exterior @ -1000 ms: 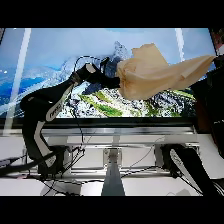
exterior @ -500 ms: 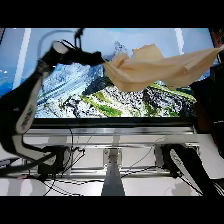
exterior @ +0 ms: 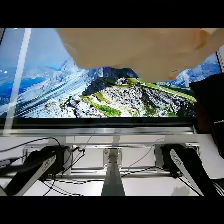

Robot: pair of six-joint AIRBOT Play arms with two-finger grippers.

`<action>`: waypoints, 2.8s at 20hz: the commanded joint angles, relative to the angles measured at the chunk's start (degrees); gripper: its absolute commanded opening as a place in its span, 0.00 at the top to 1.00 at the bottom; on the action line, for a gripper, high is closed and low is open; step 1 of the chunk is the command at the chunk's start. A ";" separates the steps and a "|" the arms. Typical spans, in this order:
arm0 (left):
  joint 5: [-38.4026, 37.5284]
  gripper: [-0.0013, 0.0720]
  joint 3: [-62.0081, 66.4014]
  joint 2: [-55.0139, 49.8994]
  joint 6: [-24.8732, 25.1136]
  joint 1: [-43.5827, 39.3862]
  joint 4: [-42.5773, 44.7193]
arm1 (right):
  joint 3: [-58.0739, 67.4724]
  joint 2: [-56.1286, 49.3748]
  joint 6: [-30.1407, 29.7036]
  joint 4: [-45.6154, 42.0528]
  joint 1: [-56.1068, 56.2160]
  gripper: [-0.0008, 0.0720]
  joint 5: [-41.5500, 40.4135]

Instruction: Fold the clothes and pants, and hang the long-sleeved shirts on hangers.

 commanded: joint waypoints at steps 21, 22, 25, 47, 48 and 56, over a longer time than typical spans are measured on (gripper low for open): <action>-18.58 0.97 -0.04 -34.69 -5.31 0.02 14.10 | 9.84 -39.82 0.02 8.15 0.04 0.97 13.79; -18.05 0.97 -0.04 -39.17 -5.29 0.02 10.14 | 9.84 -44.26 0.02 8.15 0.04 0.97 12.55; -14.38 0.97 -0.04 -47.89 -4.31 0.02 0.13 | 9.84 -53.83 0.46 8.17 0.04 0.97 6.29; -35.82 0.03 0.07 -23.93 2.49 13.62 11.21 | 2.29 -51.67 4.94 8.98 -25.64 0.75 39.63; -36.92 0.03 0.07 -21.99 2.71 13.97 11.21 | -1.64 -50.88 3.91 11.39 -28.13 0.75 41.13; -39.60 0.03 0.00 -14.84 1.55 14.99 10.99 | -27.78 -46.80 -2.60 19.04 -31.10 0.69 40.17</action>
